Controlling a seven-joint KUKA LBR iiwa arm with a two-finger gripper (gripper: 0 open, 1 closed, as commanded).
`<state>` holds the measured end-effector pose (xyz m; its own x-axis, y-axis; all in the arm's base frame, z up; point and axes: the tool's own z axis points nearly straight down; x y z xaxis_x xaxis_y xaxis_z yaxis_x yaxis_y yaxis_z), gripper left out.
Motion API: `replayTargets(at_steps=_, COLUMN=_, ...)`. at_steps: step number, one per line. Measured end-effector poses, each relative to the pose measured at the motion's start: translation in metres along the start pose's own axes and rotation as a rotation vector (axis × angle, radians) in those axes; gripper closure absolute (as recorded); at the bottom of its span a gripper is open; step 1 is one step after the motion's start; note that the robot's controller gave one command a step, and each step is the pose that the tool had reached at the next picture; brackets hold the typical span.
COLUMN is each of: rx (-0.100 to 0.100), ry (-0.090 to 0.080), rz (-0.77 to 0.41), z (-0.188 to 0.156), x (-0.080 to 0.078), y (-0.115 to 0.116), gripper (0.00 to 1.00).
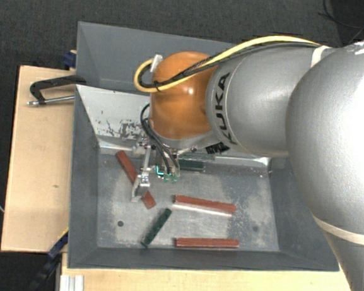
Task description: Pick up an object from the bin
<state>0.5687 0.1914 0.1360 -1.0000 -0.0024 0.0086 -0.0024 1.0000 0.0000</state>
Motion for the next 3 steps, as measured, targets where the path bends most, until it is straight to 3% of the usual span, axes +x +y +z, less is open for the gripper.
replayTargets(at_steps=1, rx=-0.002, ry=-0.008, rz=0.002, z=-0.005, x=-0.002, y=-0.001, gripper=0.0)
replayTargets(at_steps=2, rx=-0.015, ry=-0.01, rz=0.147, z=0.054, x=-0.002, y=-0.039, gripper=1.0)
replayTargets(at_steps=3, rx=-0.013, ry=-0.017, rz=0.148, z=0.057, x=-0.003, y=-0.041, gripper=1.0)
